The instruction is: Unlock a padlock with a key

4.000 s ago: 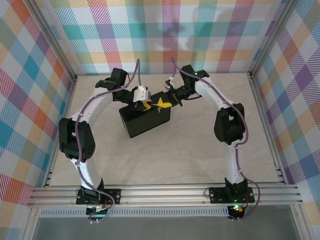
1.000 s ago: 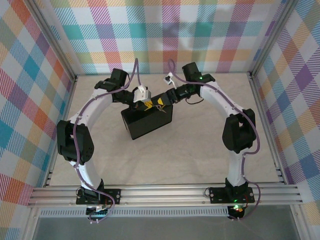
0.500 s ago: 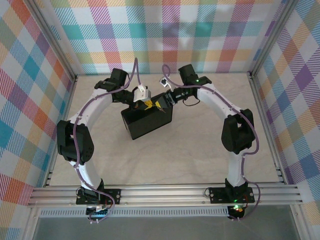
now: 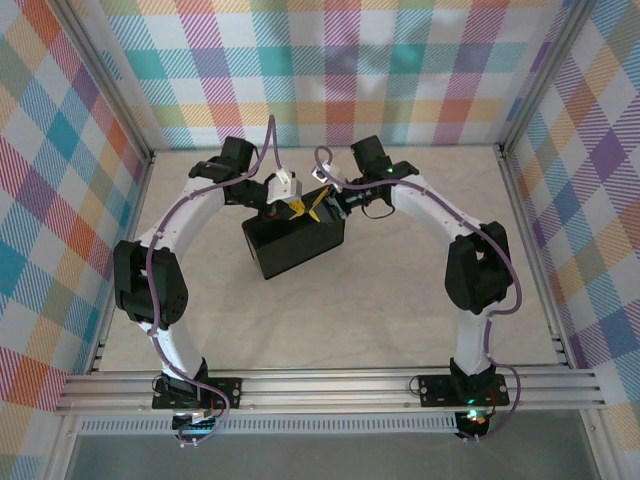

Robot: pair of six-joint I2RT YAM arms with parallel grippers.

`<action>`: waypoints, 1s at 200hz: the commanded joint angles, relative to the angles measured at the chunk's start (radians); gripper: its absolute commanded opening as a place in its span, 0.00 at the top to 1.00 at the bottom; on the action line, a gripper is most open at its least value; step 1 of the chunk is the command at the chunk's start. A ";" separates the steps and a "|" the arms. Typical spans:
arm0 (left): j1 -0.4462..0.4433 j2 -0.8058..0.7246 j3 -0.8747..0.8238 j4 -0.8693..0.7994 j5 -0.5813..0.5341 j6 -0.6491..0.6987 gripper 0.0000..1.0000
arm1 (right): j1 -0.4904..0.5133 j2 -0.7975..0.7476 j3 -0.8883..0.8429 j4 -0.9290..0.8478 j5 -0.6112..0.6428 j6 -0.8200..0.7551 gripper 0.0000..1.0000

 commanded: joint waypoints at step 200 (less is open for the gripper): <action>0.010 0.004 -0.039 -0.003 -0.009 -0.030 0.95 | -0.031 0.073 0.084 -0.110 -0.355 0.419 0.98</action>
